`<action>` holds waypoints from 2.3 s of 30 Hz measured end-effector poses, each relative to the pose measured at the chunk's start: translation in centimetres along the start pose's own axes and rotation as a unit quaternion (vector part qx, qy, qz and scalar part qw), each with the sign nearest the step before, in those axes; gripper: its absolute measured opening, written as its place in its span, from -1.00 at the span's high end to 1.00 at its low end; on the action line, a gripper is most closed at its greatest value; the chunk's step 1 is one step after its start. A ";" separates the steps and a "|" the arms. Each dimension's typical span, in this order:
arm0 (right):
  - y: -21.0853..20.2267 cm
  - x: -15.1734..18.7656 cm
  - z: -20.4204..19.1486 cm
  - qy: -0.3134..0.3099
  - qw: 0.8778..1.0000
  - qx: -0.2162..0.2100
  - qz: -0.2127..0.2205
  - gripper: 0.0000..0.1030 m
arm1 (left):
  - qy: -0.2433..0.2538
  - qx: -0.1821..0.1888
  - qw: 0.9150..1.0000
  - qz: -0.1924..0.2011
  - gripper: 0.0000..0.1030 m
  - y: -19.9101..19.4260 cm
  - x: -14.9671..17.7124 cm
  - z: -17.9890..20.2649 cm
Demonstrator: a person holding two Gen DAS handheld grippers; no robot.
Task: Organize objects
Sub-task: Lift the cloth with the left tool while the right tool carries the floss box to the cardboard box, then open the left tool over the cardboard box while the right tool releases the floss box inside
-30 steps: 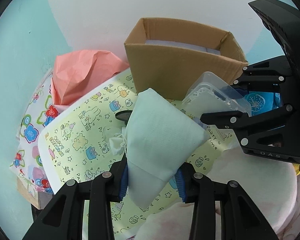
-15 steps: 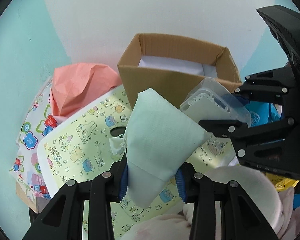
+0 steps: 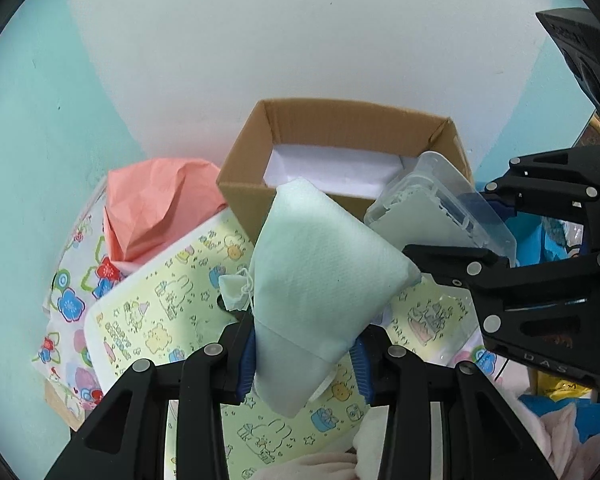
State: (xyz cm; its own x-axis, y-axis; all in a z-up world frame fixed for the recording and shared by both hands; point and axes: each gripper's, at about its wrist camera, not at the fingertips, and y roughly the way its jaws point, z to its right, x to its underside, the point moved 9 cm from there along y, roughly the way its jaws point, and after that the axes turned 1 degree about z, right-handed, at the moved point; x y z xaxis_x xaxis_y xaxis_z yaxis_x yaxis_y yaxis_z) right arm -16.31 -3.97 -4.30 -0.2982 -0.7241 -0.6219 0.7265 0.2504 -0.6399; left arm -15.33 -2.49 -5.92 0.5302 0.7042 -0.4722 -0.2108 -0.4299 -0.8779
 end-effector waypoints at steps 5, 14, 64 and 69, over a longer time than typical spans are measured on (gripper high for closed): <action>-0.6 -0.5 1.2 0.007 1.000 0.001 0.008 0.37 | 0.000 -0.003 1.000 0.010 0.23 -0.4 -1.4 0.8; -1.3 -1.3 3.0 0.011 1.000 0.000 0.019 0.37 | 0.002 -0.009 1.000 0.017 0.23 -0.3 -3.8 1.3; 5.3 -4.2 11.9 0.055 0.998 0.009 0.009 0.25 | -0.051 -0.018 0.998 0.021 -0.76 8.8 -10.0 1.3; 3.9 -3.8 12.4 0.057 0.997 0.028 0.035 -0.43 | -0.041 -0.045 0.998 0.016 -0.79 8.9 -9.6 1.0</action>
State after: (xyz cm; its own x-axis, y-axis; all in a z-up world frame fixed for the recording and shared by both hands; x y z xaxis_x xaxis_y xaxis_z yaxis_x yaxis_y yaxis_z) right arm -4.72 -8.23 1.15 -0.3120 -0.6274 -0.7134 0.7806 0.2587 -0.5690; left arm -23.15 -12.55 -9.27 0.4553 0.7313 -0.5078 -0.1504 -0.4989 -0.8535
